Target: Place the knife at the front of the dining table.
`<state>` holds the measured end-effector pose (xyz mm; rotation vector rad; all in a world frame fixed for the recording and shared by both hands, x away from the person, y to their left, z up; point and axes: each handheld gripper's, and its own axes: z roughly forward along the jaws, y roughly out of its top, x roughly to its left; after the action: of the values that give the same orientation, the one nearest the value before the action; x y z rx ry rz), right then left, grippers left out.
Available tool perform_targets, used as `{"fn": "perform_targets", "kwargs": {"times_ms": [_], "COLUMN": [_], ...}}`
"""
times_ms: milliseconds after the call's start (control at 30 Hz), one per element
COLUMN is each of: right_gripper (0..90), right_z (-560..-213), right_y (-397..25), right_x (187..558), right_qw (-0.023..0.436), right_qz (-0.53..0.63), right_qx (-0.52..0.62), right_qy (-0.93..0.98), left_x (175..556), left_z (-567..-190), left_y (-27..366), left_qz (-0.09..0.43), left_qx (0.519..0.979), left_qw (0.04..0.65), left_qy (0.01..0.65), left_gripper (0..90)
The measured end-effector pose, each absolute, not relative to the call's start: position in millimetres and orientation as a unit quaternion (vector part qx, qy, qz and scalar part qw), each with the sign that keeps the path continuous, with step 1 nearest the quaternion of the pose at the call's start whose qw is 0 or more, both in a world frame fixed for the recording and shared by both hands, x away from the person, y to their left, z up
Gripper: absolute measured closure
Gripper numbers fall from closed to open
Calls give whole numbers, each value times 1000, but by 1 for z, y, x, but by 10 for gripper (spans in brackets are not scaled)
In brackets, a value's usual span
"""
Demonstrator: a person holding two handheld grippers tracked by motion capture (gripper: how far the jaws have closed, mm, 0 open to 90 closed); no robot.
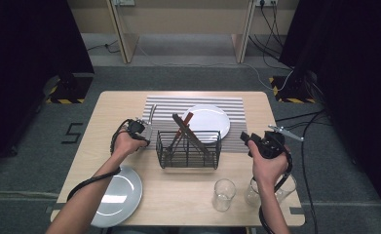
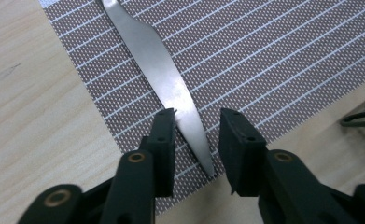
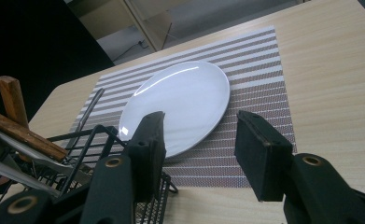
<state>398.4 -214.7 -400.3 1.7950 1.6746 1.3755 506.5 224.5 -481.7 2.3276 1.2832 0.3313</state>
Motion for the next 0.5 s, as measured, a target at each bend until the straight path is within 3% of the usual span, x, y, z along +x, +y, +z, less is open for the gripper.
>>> {"fn": "perform_targets", "kwargs": {"times_ms": [333,500], "right_gripper": [519,518], "right_z": [-398,-396], "right_y": [-212,-208], "right_x": [397,396], "right_qw": [165,165], "right_qz": [485,486], "right_qx": [624,619], "right_qy": [590,594], "left_x": [493,481], "left_z": [-467,-456], "left_y": [234,237], "left_qz": [140,140], "left_qx": [825,817], "left_qw": [279,309], "left_qy": [471,467], "left_gripper": [387,327]}}
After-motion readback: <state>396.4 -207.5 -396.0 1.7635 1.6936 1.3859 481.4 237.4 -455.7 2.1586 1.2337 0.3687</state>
